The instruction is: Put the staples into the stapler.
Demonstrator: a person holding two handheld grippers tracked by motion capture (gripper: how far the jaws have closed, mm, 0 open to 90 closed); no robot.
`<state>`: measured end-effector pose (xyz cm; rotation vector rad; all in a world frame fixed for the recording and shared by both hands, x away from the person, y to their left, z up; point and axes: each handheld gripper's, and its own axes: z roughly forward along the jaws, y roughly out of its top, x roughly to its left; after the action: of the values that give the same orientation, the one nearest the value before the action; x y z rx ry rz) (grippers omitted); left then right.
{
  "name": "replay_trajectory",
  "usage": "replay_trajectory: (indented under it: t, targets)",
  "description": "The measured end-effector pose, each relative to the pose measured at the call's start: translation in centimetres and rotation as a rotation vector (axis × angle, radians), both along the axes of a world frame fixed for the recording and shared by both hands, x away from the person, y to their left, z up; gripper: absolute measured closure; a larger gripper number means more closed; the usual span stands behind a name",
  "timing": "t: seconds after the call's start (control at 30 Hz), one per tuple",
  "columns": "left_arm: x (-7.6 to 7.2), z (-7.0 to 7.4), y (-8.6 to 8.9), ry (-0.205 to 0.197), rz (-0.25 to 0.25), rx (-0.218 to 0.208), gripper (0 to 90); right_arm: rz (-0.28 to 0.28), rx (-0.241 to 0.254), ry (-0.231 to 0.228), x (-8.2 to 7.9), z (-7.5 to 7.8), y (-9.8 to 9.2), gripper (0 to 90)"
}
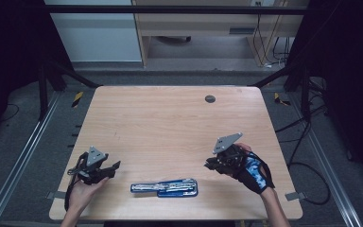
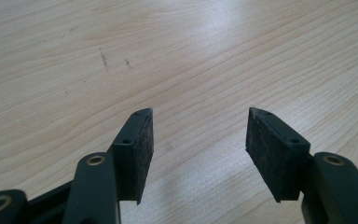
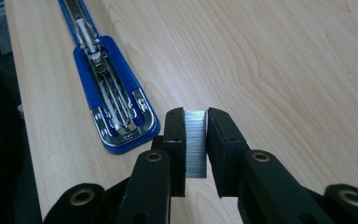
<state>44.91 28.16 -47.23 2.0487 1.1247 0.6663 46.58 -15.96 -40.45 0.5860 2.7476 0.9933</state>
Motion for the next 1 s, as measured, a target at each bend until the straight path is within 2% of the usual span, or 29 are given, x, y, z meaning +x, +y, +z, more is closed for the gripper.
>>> replay_trajectory:
  t: [0.43, 0.53, 0.77, 1.0]
  targets:
    - [0.0, -0.1, -0.3, 0.003, -0.009, 0.008, 41.8, 0.17, -0.015, 0.012, 0.0, 1.4, 2.5, 78.1]
    - [0.1, -0.2, -0.3, 0.008, -0.011, 0.009, 41.8, 0.206, -0.032, 0.018, 0.1, 1.6, 3.1, 78.2]
    - [0.1, -0.2, -0.3, 0.01, -0.014, 0.009, 41.8, 0.279, -0.069, 0.024, 0.4, 1.5, 4.5, 78.1]
    - [0.1, -0.2, -0.3, 0.01, -0.016, 0.009, 41.8, 0.332, -0.077, 0.026, 0.6, 1.0, 5.6, 78.1]
